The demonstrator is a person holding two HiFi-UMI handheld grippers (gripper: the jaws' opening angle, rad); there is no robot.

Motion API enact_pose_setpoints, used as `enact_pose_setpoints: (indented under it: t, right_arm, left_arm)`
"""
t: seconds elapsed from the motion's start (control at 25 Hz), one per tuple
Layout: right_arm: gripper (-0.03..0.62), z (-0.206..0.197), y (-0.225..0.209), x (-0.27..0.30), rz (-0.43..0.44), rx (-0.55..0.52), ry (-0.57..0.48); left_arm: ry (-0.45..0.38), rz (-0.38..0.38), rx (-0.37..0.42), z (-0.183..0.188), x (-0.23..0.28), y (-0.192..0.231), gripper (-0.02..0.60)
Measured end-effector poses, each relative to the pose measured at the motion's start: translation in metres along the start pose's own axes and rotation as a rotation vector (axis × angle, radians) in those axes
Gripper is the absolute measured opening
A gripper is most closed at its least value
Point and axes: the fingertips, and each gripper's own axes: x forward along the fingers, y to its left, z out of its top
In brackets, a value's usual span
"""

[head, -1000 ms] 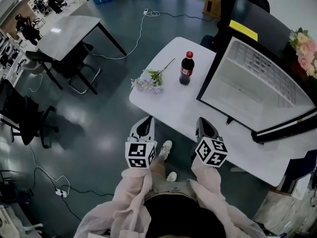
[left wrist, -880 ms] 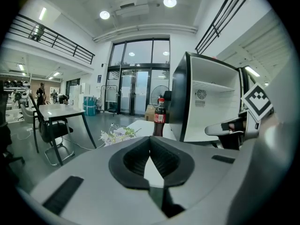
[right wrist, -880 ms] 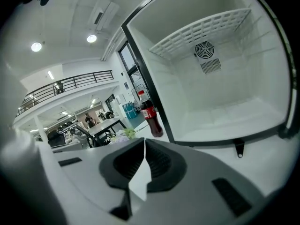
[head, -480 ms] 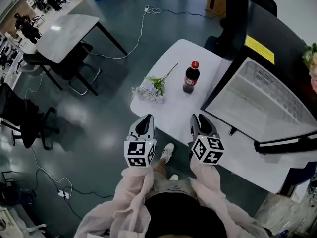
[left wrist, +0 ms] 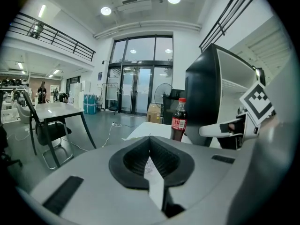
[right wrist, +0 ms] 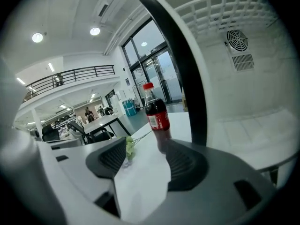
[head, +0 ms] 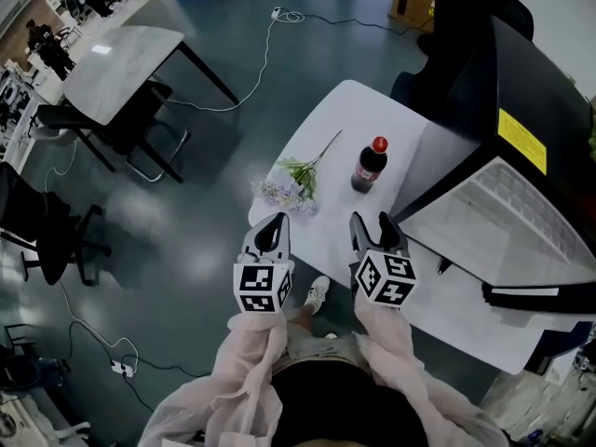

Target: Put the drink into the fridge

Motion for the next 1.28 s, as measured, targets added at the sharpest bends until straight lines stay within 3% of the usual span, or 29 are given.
enact_pose_setpoints:
  t: [0.48, 1.28]
  right_arm:
    - [0.339, 0.011, -0.006, 0.057, -0.105, -0.007, 0.003]
    - [0.362, 0.033, -0.034, 0.127, -0.229, -0.092, -0.038]
  left_arm:
    - [0.019, -0.048, -0.005, 0.012, 0.049, 0.019, 0.011]
    - [0.014, -0.044, -0.062, 0.019, 0.107, 0.054, 0.011]
